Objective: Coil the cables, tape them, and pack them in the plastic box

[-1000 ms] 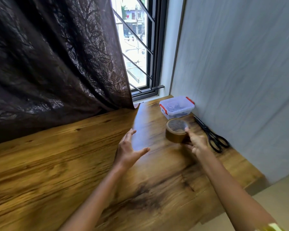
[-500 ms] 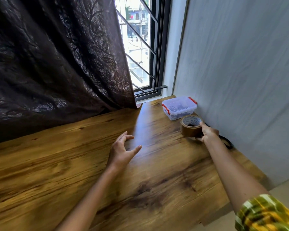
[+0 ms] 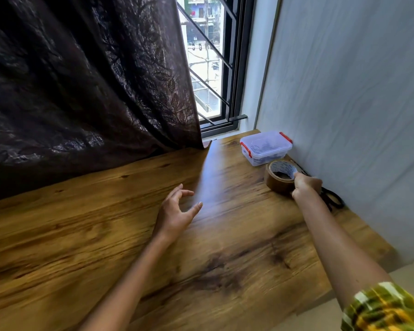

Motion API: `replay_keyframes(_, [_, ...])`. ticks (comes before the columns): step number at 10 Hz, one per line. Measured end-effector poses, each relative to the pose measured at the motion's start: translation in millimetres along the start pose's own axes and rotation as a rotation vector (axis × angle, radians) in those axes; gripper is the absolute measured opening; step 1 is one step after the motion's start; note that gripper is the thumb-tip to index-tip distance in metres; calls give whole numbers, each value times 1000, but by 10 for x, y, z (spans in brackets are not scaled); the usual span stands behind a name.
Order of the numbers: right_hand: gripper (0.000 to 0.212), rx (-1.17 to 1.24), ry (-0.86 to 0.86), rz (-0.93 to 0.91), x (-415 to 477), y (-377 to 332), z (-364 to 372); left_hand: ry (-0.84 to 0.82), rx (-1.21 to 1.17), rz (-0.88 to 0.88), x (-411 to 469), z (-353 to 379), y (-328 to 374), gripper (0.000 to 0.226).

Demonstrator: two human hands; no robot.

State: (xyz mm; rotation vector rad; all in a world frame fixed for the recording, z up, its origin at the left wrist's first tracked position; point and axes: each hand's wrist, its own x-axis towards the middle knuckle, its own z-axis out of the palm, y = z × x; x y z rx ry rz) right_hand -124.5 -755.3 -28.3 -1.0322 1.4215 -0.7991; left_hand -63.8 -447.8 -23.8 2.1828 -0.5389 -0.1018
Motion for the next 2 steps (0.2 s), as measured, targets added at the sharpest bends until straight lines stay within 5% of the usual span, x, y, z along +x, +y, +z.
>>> replay_keyframes(2, [25,-192,40,-264,-483,139,2,30,-32,15,-94,-200,-80,34])
